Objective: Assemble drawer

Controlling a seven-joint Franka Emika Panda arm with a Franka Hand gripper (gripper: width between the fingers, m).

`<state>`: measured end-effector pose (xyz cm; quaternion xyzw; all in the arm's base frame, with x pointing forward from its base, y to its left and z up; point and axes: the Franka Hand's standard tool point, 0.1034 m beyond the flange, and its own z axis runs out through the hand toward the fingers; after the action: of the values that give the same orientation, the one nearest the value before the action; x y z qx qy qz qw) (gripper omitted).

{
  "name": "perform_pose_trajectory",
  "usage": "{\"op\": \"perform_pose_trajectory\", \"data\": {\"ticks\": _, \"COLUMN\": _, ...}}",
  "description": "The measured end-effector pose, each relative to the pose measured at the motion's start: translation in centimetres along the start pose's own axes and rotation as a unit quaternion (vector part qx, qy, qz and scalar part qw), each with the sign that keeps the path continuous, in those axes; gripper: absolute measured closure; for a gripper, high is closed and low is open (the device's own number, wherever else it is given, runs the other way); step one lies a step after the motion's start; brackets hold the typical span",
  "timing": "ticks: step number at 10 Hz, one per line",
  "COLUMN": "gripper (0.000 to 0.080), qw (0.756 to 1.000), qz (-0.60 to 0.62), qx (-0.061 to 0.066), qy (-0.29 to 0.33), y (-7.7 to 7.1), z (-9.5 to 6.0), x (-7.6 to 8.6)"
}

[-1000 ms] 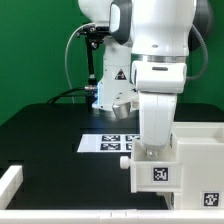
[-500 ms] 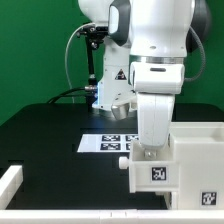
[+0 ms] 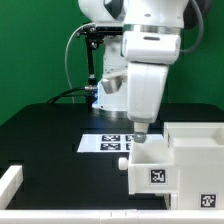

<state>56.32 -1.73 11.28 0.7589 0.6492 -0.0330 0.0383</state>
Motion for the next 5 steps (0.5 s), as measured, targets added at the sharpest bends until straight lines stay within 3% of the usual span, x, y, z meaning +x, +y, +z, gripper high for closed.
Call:
{"op": "perform_pose_trajectory", "data": {"ticks": 1, "gripper": 0.0172, "qw": 1.000, "qz": -0.003, "qx": 0.000, "qy": -0.002, "y": 0.5, "z": -0.2, "x": -0.9}}
{"op": "perform_pose_trajectory", "data": {"ticks": 2, "gripper": 0.0155, "qw": 1.000, "qz": -0.007, "qx": 0.002, "qy": -0.002, "y": 0.6, "z": 0.5, "x": -2.3}}
{"op": "perform_pose_trajectory", "data": {"ticks": 3, "gripper": 0.0151, "qw": 1.000, "qz": -0.005, "qx": 0.014, "qy": -0.002, "y": 0.2, "z": 2.4, "x": -3.4}}
{"op": "perform_pose_trajectory", "data": {"ticks": 5, "gripper": 0.0150, "qw": 1.000, "qz": -0.005, "qx": 0.028, "qy": 0.000, "y": -0.3, "z": 4.8, "x": -3.2}}
